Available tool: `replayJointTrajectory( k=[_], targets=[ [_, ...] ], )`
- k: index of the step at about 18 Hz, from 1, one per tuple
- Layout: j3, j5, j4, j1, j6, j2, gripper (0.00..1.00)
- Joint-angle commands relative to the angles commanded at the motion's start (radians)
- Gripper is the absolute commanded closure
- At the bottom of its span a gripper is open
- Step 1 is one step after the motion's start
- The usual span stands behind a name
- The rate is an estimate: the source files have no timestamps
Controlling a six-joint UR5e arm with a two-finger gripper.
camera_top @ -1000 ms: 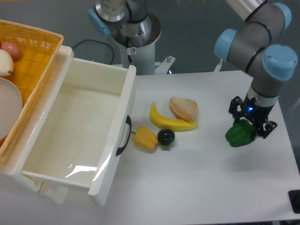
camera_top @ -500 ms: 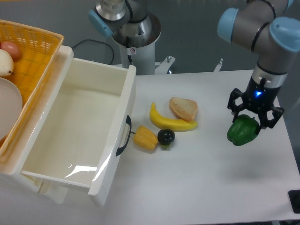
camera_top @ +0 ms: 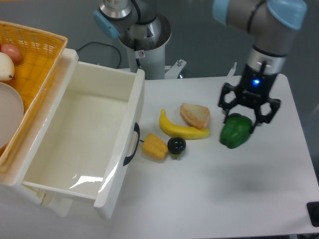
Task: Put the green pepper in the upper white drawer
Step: 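Carry the green pepper over the open white drawer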
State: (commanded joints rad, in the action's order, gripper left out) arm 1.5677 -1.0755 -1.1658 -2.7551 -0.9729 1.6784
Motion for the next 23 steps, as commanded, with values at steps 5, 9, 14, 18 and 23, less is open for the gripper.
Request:
replayJointTrajectory(
  k=[5,9,14,18,23],
  targets=[
    [0.005,0.029,-0.002,0.048,0.074,-0.098,0.52],
    [0.008,0.026,0.003,0.110,0.152,-0.144,0.52],
    [0.017,0.015,0.006,0.228,0.157,-0.143,0.52],
    [0.041,-0.040,0.011,0.334,0.146,-0.129,0.52],
    [0.029,-0.063,0.015,0.417,0.122,-0.082,0.52]
  ],
)
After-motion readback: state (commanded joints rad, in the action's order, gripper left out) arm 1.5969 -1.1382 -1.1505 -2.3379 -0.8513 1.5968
